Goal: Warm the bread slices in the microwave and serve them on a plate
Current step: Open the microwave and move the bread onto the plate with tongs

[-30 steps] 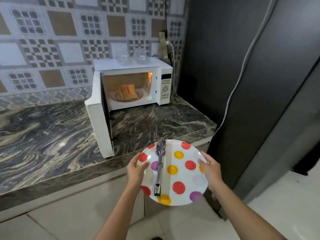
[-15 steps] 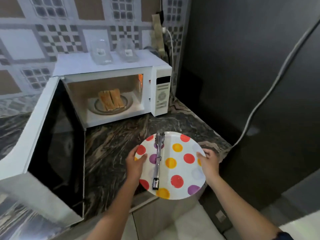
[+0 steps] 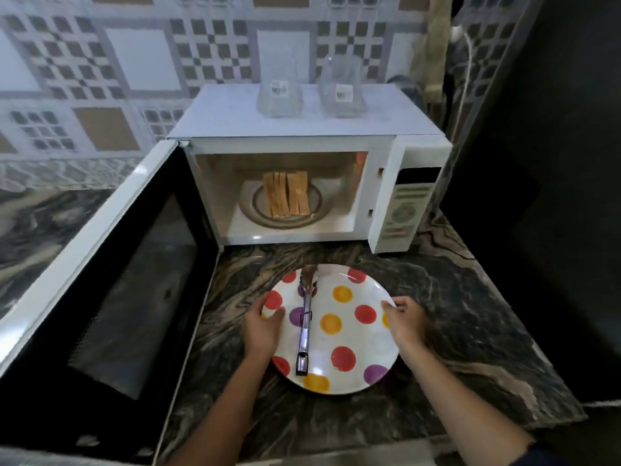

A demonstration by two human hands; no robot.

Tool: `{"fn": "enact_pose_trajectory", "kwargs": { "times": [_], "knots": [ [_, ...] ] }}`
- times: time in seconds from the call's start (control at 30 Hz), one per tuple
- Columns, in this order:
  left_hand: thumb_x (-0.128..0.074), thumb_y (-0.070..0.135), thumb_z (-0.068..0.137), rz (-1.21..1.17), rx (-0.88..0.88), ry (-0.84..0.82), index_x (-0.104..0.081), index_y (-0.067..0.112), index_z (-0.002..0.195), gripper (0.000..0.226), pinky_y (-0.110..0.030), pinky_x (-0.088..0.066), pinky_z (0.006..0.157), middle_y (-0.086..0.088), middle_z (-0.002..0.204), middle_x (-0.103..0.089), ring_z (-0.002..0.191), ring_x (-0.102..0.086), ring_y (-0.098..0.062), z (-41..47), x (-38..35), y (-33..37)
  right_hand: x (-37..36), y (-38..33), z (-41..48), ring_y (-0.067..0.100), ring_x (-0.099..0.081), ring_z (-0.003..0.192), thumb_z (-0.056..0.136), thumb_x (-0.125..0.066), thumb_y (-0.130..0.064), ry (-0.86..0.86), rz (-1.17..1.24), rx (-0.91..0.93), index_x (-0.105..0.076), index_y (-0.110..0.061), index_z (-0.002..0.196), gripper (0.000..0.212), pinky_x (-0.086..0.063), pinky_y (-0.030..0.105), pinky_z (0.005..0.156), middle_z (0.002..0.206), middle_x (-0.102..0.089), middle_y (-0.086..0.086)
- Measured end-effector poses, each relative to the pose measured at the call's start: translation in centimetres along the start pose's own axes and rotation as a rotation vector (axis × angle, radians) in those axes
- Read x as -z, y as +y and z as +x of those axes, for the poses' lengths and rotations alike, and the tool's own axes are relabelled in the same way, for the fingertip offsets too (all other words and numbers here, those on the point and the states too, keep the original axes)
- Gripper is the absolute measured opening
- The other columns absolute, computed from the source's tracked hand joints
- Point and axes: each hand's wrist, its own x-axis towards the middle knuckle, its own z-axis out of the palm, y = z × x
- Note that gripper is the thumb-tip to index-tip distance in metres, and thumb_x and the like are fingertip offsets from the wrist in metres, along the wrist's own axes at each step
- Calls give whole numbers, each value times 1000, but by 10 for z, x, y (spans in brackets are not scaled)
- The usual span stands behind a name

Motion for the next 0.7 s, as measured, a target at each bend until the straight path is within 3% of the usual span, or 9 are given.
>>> {"fn": "enact_pose_trajectory", "kwargs": {
  "times": [0.1, 0.17, 0.33, 0.43, 0.6, 0.7],
  "knots": [
    [-66, 6, 80, 118, -59, 66, -64, 7, 115, 34, -26, -45, 85, -5, 105, -66, 93, -60, -19, 6, 0, 2, -8, -10, 16, 21, -57, 72, 84, -63, -18, -56, -121, 69, -60, -11, 80, 9, -41, 27, 64, 77, -62, 4],
    [-68, 8, 78, 211, -99, 106, -64, 6, 114, 36, -32, -46, 92, -11, 111, -66, 101, -60, -25, 10, -1, 0, -11, -15, 22, 22, -57, 73, 84, -62, -22, -72, -237, 120, -60, -13, 77, 12, -38, 26, 62, 76, -60, 2],
    [-68, 7, 77, 353, -99, 172, -63, 0, 115, 39, -33, -40, 98, -20, 115, -61, 109, -55, -33, 9, -6, -3, -15, -17, 31, 25, -58, 84, 86, -58, -30, -98, -436, 212, -57, -15, 87, 16, -37, 27, 66, 88, -62, 1],
    [-64, 4, 82, 405, -128, 189, -60, -1, 120, 39, -27, -31, 100, -21, 119, -53, 113, -48, -33, 3, -7, 0, -15, -17, 37, 25, -57, 82, 89, -55, -33, -137, -529, 262, -53, -12, 85, 21, -39, 30, 65, 93, -63, 5],
    [-62, -2, 81, 456, -198, 169, -59, 0, 121, 40, -9, -23, 94, -19, 118, -50, 110, -47, -28, -5, -1, -5, -19, -27, 38, 29, -48, 113, 87, -58, -27, -154, -661, 383, -53, -8, 108, 29, -47, 38, 84, 121, -49, 9],
    [-60, -3, 83, 442, -172, 125, -57, -2, 122, 39, -6, -20, 93, -19, 123, -47, 114, -47, -29, -11, 6, -5, -31, -38, 21, 28, -49, 109, 86, -60, -23, -159, -533, 519, -50, -9, 100, 23, -46, 39, 85, 115, -49, 9]
  ]
}}
